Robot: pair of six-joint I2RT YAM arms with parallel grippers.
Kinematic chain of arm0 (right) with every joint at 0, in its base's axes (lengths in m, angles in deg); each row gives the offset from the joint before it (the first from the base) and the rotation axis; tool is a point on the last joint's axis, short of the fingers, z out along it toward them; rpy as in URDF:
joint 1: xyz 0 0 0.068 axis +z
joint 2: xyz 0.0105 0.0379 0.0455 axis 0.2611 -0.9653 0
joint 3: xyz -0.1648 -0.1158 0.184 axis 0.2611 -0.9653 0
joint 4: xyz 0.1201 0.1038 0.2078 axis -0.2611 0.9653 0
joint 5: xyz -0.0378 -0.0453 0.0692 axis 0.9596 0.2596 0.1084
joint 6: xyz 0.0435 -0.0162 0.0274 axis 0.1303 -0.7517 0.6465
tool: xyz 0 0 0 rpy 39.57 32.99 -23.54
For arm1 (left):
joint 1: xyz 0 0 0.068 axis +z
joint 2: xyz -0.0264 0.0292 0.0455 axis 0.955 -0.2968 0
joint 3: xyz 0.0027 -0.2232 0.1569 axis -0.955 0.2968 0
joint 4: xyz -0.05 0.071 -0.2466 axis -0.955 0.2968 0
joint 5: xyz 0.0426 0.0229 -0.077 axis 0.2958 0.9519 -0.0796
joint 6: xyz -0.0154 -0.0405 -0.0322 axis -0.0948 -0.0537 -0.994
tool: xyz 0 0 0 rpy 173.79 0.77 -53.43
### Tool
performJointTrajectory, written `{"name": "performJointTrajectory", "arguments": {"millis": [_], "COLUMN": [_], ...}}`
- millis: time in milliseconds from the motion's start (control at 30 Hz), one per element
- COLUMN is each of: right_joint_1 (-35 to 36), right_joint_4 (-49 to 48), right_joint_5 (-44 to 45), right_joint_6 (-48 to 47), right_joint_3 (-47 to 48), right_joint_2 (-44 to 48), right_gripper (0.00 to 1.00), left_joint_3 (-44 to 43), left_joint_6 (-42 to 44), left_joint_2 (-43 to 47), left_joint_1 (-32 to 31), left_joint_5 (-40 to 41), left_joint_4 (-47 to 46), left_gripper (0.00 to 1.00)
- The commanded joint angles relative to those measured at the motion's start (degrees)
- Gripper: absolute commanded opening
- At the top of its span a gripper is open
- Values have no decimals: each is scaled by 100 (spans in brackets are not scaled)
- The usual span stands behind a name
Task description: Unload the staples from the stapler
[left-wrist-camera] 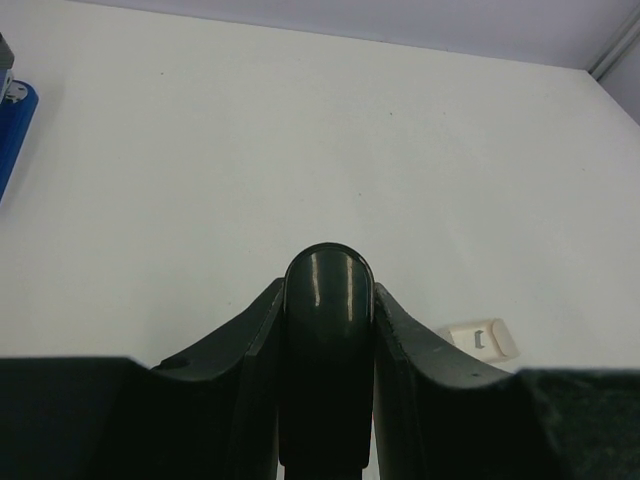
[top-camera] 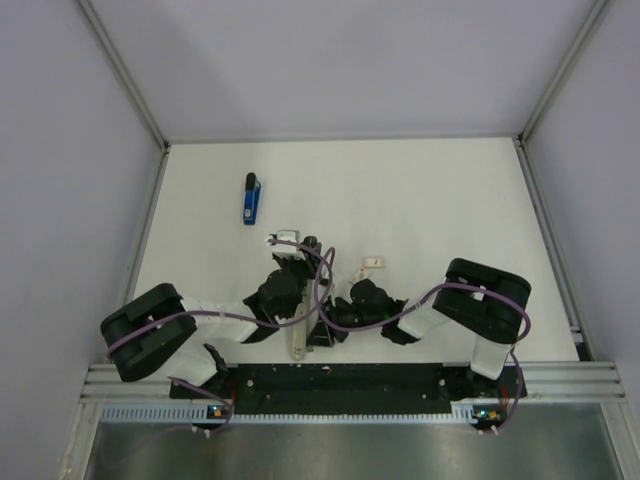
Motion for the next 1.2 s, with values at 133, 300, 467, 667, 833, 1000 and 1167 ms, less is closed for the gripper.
{"name": "performJointTrajectory", "arguments": {"millis": [133, 300, 467, 667, 833, 1000, 1167], "right_joint_1": [-216, -208, -216, -208, -199, -190, -199], "right_joint_4": [-16, 301, 266, 424, 1047, 2592, 3692], "right_joint_5": [660, 634, 520, 450, 476, 1195, 2074], "right_joint_6": [-535, -676, -606, -658, -939, -1764, -2205], "right_joint_3": [670, 864, 987, 1206, 1435, 1690, 1690], "right_joint_2": [777, 988, 971, 1067, 1488, 2253, 2912], "right_gripper": [40, 40, 40, 40, 40, 40, 40], "left_joint_3": [122, 52, -62, -247, -668, -994, -1301], "left_joint_6": [163, 233, 356, 567, 988, 1305, 1639], "left_joint_2": [434, 1181, 2051, 3045, 3695, 4047, 3986], "left_joint_1": [-116, -116, -116, -116, -116, -116, -107], "left_joint_5": [-279, -411, -516, -534, -543, -525, -411], "left_joint_4": [429, 1069, 1869, 2590, 3276, 3646, 3831], "left_gripper": [0, 0, 0, 0, 0, 0, 0]}}
